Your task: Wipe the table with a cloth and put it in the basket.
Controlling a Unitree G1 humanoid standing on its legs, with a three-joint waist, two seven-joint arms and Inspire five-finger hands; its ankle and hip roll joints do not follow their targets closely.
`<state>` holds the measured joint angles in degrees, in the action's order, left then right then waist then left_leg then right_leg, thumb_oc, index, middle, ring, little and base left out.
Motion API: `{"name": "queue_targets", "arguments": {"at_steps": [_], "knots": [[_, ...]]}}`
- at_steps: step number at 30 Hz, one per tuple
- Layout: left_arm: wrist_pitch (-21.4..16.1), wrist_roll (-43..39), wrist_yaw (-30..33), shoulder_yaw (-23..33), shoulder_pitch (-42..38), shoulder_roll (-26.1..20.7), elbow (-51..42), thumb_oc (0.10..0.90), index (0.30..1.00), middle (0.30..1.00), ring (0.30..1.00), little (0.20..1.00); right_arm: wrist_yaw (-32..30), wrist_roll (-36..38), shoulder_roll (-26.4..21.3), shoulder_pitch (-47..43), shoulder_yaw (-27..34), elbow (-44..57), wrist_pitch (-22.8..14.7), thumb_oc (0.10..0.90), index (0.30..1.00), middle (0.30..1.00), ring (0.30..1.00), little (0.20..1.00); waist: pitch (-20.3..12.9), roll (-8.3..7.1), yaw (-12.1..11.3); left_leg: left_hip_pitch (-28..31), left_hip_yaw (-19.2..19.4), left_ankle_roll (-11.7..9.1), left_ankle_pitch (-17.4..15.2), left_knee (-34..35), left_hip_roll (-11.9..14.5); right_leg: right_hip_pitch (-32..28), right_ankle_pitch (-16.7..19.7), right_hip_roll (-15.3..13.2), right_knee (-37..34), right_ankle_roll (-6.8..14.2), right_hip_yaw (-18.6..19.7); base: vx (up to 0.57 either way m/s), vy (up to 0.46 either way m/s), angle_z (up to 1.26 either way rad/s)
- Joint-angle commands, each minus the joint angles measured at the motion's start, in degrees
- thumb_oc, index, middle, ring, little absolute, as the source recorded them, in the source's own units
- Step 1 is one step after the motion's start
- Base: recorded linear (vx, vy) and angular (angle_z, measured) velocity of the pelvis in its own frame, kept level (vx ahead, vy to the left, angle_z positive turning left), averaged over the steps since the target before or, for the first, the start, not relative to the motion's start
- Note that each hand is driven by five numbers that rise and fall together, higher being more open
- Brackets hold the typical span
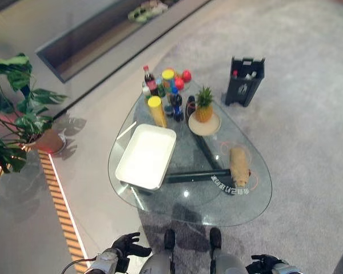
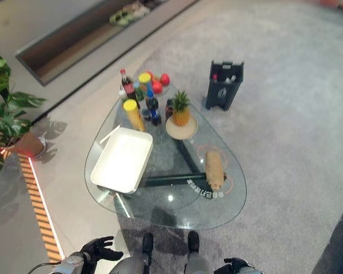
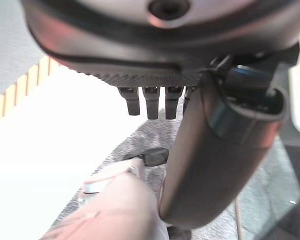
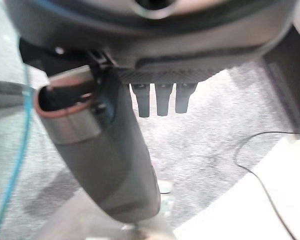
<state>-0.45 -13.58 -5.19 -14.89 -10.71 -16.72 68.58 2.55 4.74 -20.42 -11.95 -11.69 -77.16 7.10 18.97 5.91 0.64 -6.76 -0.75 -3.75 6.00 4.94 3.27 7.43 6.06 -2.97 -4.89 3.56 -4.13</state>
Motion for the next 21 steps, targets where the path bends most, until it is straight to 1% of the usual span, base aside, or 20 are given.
{"name": "queue_targets", "arguments": {"at_steps": [1, 3, 4, 5, 7, 8, 9, 10, 11, 12, 13, 17, 19, 21], "knots": [[-2.2, -3.8, 2.0, 0.6, -6.1, -4.3, 2.3, 0.8, 0.9, 0.9, 0.9, 0.9, -0.1, 3.6, -2.0, -2.4, -2.2, -1.0, 0.1, 0.8, 0.9, 0.9, 0.9, 0.9, 4.6, -3.15, 0.4, -4.6, 0.9, 1.8, -1.3, -3.9, -3.2, 5.7, -5.0, 0.5, 10.5, 0.2, -0.5, -0.17, -0.025, -0.01], [-2.4, -4.4, 2.0, 0.8, -7.4, -4.8, 1.9, 0.8, 0.9, 0.9, 0.9, 0.9, 0.0, 4.1, -2.5, -3.1, -2.2, -1.0, -0.3, 0.8, 0.9, 0.9, 0.9, 0.9, 6.5, -3.48, 0.4, -9.7, -0.2, 1.5, -1.7, -9.5, -3.8, 9.9, -6.0, 0.4, 15.0, -0.2, -0.7, -0.15, -0.031, 0.01], [-2.4, -4.4, 2.0, 0.8, -7.5, -4.8, 1.5, 0.8, 0.9, 0.9, 0.9, 0.9, -0.1, 4.4, -2.5, -3.3, -2.4, -0.9, -0.4, 0.8, 0.9, 0.9, 0.9, 0.9, 6.9, -3.51, 0.3, -10.8, -0.2, 1.6, -1.8, -10.5, -3.9, 11.0, -6.2, 0.4, 16.0, -0.3, -0.7, -0.08, -0.019, 0.06], [-2.5, -4.4, 2.0, 0.8, -7.6, -4.8, 1.4, 0.8, 0.9, 0.9, 0.9, 0.9, -0.1, 4.5, -2.5, -3.3, -2.4, -0.9, -0.5, 0.8, 0.9, 0.9, 0.9, 0.9, 6.9, -3.51, 0.3, -11.3, -0.2, 1.6, -1.9, -10.9, -4.0, 11.5, -6.3, 0.3, 16.4, -0.3, -0.7, -0.08, -0.01, 0.08], [-2.4, -4.1, 1.4, 0.7, -8.3, -5.0, 0.4, 0.8, 0.9, 0.9, 0.9, 0.9, -0.7, 5.9, -2.6, -4.2, -2.6, -0.4, -0.7, 0.8, 0.9, 0.9, 0.9, 0.9, 7.6, -3.55, 0.0, -14.5, -0.2, 1.9, -2.5, -13.8, -4.5, 15.0, -7.2, 0.2, 19.5, -0.4, -0.8, -0.07, -0.011, 0.08], [-2.4, -4.1, 1.4, 0.7, -8.3, -5.0, 0.4, 0.8, 0.9, 0.9, 0.9, 0.9, -0.7, 5.9, -2.6, -4.2, -2.6, -0.4, -0.7, 0.8, 0.9, 0.9, 0.9, 0.9, 7.6, -3.55, 0.0, -14.5, -0.2, 1.9, -2.5, -13.8, -4.5, 15.0, -7.2, 0.2, 19.5, -0.4, -0.8, -0.05, -0.017, 0.07], [-2.7, -4.1, 1.2, 0.6, -8.5, -5.1, 0.2, 0.8, 0.9, 0.9, 0.9, 0.9, -0.8, 6.4, -2.7, -4.5, -2.6, 0.0, -0.8, 0.8, 0.9, 0.9, 0.9, 0.9, 7.8, -3.63, 0.0, -16.2, -0.2, 2.0, -2.9, -15.5, -4.8, 16.5, -7.6, 0.2, 20.9, -0.5, -0.8, -0.08, -0.036, 0.1], [-3.1, -4.1, 1.3, 0.2, -8.9, -5.1, -0.4, 0.8, 0.9, 0.9, 0.9, 0.9, -1.4, 7.3, -2.7, -5.2, -2.5, 0.8, -1.2, 0.8, 0.9, 0.9, 0.9, 0.9, 8.1, -3.77, -0.2, -19.4, -0.4, 2.1, -3.4, -18.3, -5.1, 19.5, -8.2, 0.2, 23.5, -0.7, -0.8, -0.11, -0.048, 0.14], [-3.0, -4.1, 1.6, 0.0, -9.1, -4.9, -0.8, 0.8, 0.9, 0.9, 0.9, 0.9, -1.8, 7.6, -2.7, -5.6, -2.6, 1.4, -1.2, 0.8, 0.9, 0.9, 0.9, 0.9, 8.3, -3.78, -0.2, -21.0, -0.3, 2.2, -3.7, -19.7, -5.2, 20.9, -8.5, 0.3, 24.8, -0.9, -0.7, -0.11, -0.046, 0.16], [-2.8, -4.3, 1.8, -0.3, -9.2, -4.9, -1.4, 0.8, 0.9, 0.9, 0.9, 0.9, -2.2, 7.8, -2.8, -6.0, -2.6, 1.9, -1.6, 0.8, 0.9, 0.9, 0.9, 0.9, 8.4, -3.81, -0.2, -22.4, -0.3, 2.2, -3.9, -21.0, -5.3, 22.2, -8.8, 0.5, 25.9, -1.0, -0.4, -0.09, -0.044, 0.1], [-3.1, -4.9, 1.8, -0.7, -9.6, -5.0, -2.0, 0.8, 0.9, 0.9, 0.9, 0.9, -3.4, 8.7, -2.8, -6.9, -2.8, 2.9, -2.3, 0.8, 0.9, 0.9, 0.9, 0.9, 8.6, -3.85, -0.2, -25.1, -0.2, 2.1, -4.7, -23.9, -5.2, 24.6, -9.4, 0.7, 28.0, -1.4, -0.4, -0.09, -0.036, 0.05], [-3.2, -6.1, 2.2, -1.5, -10.2, -5.1, -2.7, 0.8, 0.9, 0.9, 0.9, 0.9, -5.9, 10.0, -3.2, -8.5, -2.9, 4.0, -4.0, 0.8, 0.9, 0.9, 0.9, 0.9, 9.4, -3.87, 0.0, -29.7, 0.2, 2.0, -6.4, -29.0, -4.8, 28.7, -10.6, 0.7, 31.9, -1.9, -0.3, -0.07, -0.017, -0.07], [-3.0, -6.0, 2.3, -1.6, -10.2, -4.9, -2.8, 0.8, 0.9, 0.9, 0.9, 0.9, -6.6, 10.1, -3.4, -9.0, -2.6, 4.4, -4.9, 0.8, 0.9, 0.9, 0.9, 0.9, 9.8, -3.85, 0.0, -31.4, 0.4, 2.0, -7.0, -30.9, -4.5, 30.4, -11.0, 0.8, 33.4, -2.1, -0.3, -0.03, -0.017, -0.1], [-3.2, -6.4, 2.2, -1.9, -10.3, -5.1, -2.7, 0.8, 0.9, 0.9, 0.9, 0.9, -7.3, 10.4, -3.5, -9.4, -2.7, 4.8, -5.1, 0.8, 0.9, 0.9, 0.9, 0.9, 10.0, -3.91, 0.1, -32.2, 0.6, 2.1, -7.5, -31.9, -4.3, 31.2, -11.4, 0.8, 34.3, -2.4, -0.2, -0.02, -0.027, -0.08]]}}
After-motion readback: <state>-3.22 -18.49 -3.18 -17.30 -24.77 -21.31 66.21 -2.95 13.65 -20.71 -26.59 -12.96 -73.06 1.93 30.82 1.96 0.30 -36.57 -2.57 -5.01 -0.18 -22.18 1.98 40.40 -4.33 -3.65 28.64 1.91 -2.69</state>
